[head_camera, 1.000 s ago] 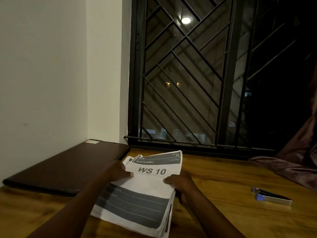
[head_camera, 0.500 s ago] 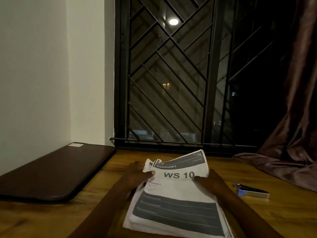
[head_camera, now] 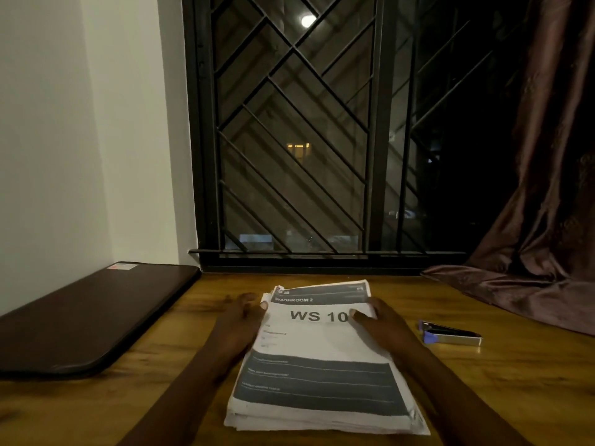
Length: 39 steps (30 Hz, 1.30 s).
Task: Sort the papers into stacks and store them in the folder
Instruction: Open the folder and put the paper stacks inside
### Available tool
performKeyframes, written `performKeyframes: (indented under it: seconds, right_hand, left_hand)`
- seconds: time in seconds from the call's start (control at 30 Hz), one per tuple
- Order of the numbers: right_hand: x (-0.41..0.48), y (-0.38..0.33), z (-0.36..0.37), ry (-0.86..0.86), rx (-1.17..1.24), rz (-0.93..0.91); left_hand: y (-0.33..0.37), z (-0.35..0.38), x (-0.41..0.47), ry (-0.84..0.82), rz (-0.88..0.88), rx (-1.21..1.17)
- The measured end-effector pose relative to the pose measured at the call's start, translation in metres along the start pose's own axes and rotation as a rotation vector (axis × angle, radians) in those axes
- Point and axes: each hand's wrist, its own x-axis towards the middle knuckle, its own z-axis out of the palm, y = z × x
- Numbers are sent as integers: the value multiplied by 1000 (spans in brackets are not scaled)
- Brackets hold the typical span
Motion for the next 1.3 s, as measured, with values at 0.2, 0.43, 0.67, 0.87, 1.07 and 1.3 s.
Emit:
performKeyframes:
  seconds: [0.2,0.43,0.67,0.87,1.07,1.3]
  right_hand:
    - [-4,2,-10,-65,-65,-62]
    - [-3,7,-41,-105,-468,-62]
    - [-4,14,-49,-111,-517,-94]
    - [-14,-23,-39,7,-373,-287]
    - [-18,-57,26,-142,-34,-239]
    - [3,-128,126,-400,44,-35]
  left_hand:
    - [21,19,-6,-75,-19,-204]
    - [27,65,-6,-132,38,-190]
    - [28,87,-7,-128,111,-93]
    - [37,59,-9,-198,66,-101]
    - [35,-35,-1,-111,88,151]
    - [-17,-171,-4,187,-9,367]
